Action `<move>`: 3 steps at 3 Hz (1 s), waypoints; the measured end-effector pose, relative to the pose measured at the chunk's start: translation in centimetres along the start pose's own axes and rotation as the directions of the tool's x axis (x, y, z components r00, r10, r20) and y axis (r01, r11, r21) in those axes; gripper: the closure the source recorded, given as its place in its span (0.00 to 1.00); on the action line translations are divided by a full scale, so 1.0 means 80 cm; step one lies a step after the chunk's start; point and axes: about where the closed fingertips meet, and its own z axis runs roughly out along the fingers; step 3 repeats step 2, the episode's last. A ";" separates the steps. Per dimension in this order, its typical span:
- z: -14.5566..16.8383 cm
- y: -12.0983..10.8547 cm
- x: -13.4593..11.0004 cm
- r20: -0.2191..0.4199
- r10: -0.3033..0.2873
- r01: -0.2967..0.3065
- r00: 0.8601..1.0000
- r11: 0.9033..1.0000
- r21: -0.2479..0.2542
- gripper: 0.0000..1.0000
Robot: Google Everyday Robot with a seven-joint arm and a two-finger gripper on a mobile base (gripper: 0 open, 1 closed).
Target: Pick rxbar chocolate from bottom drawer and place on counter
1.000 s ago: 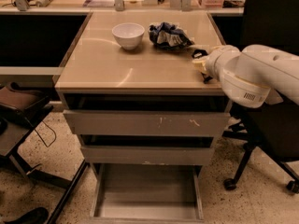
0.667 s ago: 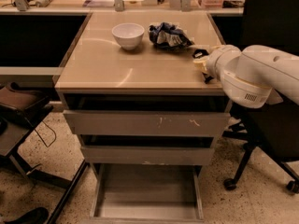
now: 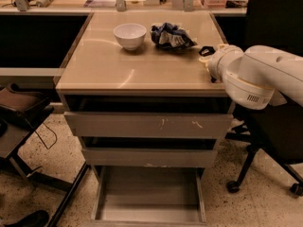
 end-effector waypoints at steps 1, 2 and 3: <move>0.000 0.000 0.000 0.000 0.000 0.000 1.000 1.000 0.000 0.12; 0.000 0.000 0.000 0.000 0.000 0.000 1.000 1.000 0.000 0.00; 0.000 0.000 0.000 0.000 0.000 0.000 1.000 1.000 0.000 0.00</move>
Offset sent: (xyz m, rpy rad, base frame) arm 0.0000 0.0000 0.0000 0.0000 0.0000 0.0000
